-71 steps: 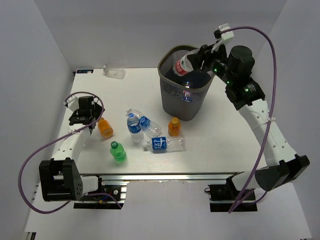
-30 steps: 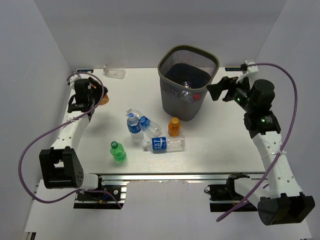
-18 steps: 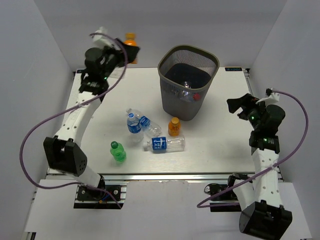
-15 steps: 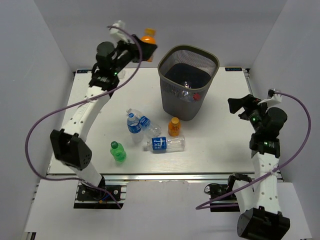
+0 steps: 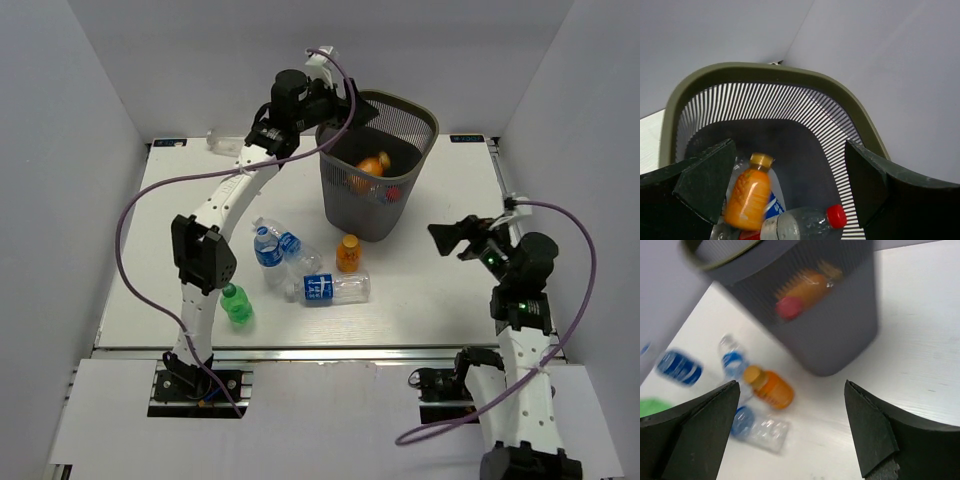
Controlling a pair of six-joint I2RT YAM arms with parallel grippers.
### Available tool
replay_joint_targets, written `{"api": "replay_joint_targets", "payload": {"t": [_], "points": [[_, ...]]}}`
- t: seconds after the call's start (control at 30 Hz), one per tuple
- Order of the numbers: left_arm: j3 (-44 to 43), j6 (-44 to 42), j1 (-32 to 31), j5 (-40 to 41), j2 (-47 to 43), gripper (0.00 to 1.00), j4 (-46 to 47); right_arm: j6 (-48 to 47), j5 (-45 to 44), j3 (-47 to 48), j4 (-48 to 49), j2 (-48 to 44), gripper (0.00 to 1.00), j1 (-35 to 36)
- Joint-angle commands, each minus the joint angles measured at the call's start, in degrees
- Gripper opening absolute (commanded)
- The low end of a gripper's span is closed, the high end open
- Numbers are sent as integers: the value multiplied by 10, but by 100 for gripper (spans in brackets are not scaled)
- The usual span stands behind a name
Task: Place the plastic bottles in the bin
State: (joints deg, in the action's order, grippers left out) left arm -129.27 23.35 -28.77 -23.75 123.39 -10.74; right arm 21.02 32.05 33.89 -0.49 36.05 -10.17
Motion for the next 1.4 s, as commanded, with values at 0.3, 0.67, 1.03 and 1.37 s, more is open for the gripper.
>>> {"api": "replay_joint_targets", "payload": {"t": [0.3, 0.67, 1.03, 1.37], "points": [[154, -39, 29, 157, -215, 98, -5, -155, -188, 42, -87, 122, 89, 354], [620, 100, 212, 264, -467, 98, 73, -161, -303, 39, 98, 278, 89, 502], [729, 111, 217, 356, -547, 98, 20, -135, -434, 43, 277, 451, 84, 540], [777, 97, 217, 356, -564, 98, 42, -138, -487, 10, 401, 515, 35, 568]]}}
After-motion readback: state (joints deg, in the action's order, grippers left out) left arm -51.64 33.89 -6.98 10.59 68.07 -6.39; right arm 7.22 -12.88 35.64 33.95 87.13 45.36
